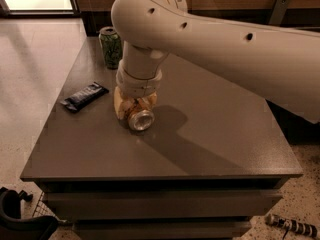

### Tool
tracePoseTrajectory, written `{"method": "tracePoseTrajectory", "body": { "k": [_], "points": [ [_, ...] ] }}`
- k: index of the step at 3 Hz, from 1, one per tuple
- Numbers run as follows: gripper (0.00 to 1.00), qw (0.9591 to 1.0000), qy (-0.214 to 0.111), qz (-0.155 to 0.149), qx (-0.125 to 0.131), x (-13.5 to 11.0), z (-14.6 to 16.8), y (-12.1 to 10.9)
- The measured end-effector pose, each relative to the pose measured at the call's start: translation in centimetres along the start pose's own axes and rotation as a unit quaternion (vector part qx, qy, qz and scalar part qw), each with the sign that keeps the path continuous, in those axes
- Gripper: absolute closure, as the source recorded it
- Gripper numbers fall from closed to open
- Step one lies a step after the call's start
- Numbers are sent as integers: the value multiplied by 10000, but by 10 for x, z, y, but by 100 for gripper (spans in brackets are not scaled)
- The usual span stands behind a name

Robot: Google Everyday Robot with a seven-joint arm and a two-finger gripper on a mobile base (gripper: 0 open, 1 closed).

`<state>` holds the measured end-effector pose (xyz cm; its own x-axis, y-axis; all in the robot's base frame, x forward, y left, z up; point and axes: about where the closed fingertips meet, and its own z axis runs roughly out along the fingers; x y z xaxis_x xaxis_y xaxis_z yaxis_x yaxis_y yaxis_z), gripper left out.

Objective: Place orange can upright

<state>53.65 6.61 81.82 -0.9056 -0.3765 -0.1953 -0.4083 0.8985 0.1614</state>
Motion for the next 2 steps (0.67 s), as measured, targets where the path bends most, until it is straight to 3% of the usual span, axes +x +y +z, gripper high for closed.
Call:
{"method": "tracePoseTrajectory", "body": {
  "k": [1,2],
  "points": [
    [92,10000,0,0,0,-1,-3,0],
    [100,10000,0,-6,2,0,-3,1]
  ]
}}
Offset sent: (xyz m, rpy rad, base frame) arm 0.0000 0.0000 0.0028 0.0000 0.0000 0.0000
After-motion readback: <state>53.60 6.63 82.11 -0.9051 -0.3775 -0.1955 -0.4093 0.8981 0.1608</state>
